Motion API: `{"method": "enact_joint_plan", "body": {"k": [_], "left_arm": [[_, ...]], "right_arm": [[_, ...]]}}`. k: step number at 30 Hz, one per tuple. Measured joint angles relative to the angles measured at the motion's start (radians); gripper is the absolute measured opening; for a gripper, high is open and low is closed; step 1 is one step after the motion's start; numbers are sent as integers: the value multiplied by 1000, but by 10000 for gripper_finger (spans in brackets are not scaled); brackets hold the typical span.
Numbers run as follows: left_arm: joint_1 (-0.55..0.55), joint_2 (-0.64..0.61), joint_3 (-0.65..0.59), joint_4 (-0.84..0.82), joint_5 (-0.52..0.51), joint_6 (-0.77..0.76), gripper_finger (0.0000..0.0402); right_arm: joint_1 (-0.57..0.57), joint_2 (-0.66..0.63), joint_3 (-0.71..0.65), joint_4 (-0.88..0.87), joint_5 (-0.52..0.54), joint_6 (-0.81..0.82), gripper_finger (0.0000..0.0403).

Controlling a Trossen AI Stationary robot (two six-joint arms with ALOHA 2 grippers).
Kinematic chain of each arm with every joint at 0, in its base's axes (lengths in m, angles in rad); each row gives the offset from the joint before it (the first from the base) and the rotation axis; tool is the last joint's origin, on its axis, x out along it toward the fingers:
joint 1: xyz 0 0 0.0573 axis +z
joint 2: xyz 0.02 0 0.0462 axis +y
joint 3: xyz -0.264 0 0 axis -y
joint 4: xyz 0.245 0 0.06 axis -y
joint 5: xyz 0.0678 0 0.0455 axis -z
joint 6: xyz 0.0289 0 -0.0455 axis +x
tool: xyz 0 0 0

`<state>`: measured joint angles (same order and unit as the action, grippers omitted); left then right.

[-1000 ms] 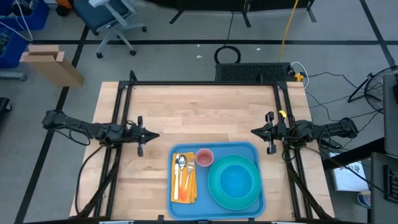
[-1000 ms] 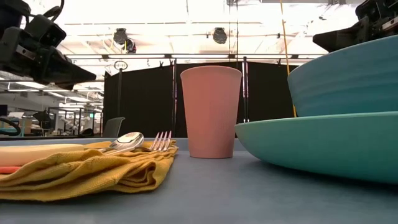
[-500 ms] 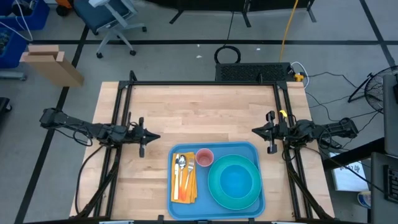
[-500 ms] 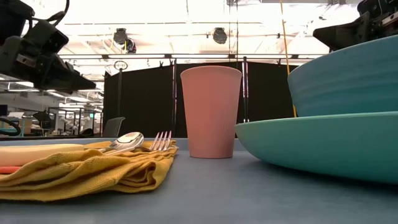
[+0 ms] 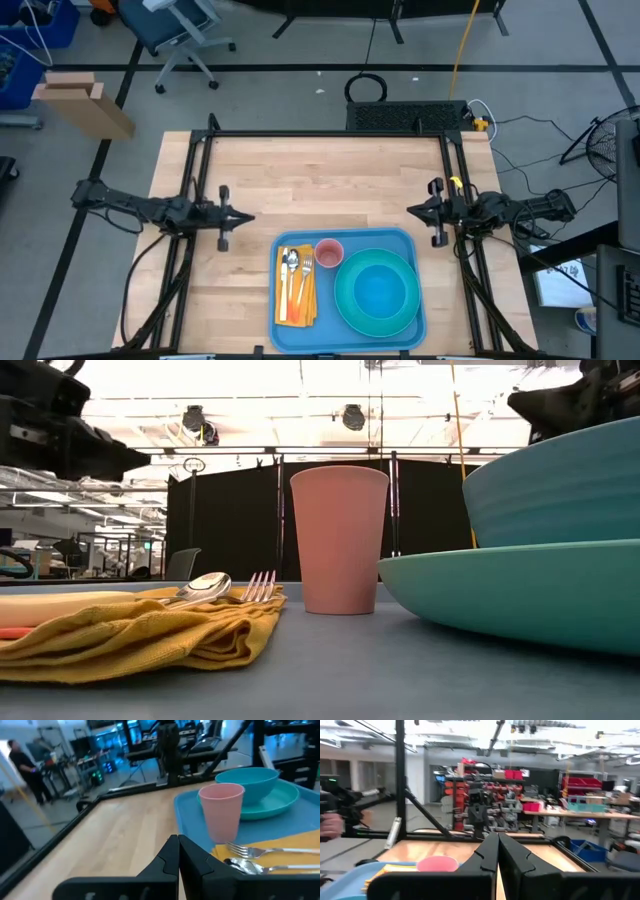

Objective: Set up tray
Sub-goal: Return to Home Position

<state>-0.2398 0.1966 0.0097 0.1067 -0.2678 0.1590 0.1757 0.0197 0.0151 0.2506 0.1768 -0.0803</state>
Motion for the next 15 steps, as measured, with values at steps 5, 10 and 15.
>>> {"method": "enact_joint_plan", "body": {"k": [5, 10, 15], "left_arm": [[30, -129, 2, -56, 65, 61, 1], [119, -189, 3, -87, 204, 95, 1], [229, -157, 3, -98, 297, 48, 1]], "right_arm": [[0, 0, 0, 27, -24, -7, 0], [0, 0, 0, 11, -24, -22, 0], [-1, 1, 0, -25, -17, -39, 0]]}}
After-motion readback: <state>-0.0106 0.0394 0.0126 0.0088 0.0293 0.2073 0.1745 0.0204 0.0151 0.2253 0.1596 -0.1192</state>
